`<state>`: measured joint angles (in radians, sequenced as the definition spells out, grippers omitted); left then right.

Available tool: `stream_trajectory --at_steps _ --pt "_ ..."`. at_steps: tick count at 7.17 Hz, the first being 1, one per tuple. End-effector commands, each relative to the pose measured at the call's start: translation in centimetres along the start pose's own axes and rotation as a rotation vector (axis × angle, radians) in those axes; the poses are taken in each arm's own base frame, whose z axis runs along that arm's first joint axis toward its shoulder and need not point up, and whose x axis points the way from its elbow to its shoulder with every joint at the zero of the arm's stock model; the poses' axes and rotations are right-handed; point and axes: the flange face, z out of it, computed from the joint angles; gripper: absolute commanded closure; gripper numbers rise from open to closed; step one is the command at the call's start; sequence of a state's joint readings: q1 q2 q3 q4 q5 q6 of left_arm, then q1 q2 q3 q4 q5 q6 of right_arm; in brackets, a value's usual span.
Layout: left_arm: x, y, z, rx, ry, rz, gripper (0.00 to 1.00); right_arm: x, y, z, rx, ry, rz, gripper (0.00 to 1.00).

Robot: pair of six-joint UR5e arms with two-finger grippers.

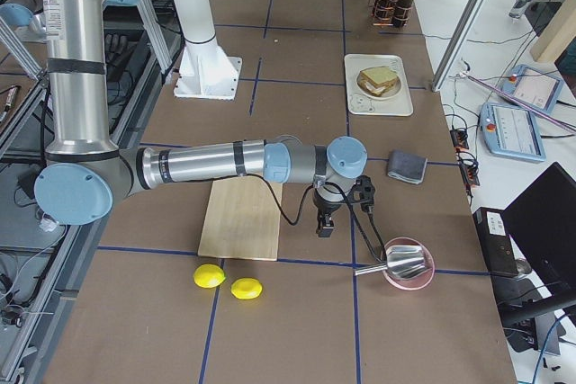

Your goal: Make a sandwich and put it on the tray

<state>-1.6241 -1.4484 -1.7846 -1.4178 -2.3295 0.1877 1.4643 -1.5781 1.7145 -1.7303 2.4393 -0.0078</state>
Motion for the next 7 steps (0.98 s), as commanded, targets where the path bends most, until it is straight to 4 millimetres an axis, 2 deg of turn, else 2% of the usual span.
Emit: stream_trajectory --at_steps 1,3,4,7 --pt "0.39 -0.01 0.25 -0.02 0.004 -0.006 0.0 0.09 0.33 0.1 0.0 -0.008 -0.003 0.0" --pt "0.54 -0.01 0.11 -0.035 0.008 -0.022 0.0 0.5 -0.04 -0.36 0.011 0.084 -0.016 0.0" --pt "1.04 -0.04 -0.41 -0.063 0.013 -0.045 0.0 0.59 -0.15 -0.32 0.018 0.088 -0.024 0.0" --pt "1.28 0.19 0.16 -0.063 0.052 -0.036 0.0 0.57 -0.14 -0.31 0.017 0.085 -0.022 0.0"
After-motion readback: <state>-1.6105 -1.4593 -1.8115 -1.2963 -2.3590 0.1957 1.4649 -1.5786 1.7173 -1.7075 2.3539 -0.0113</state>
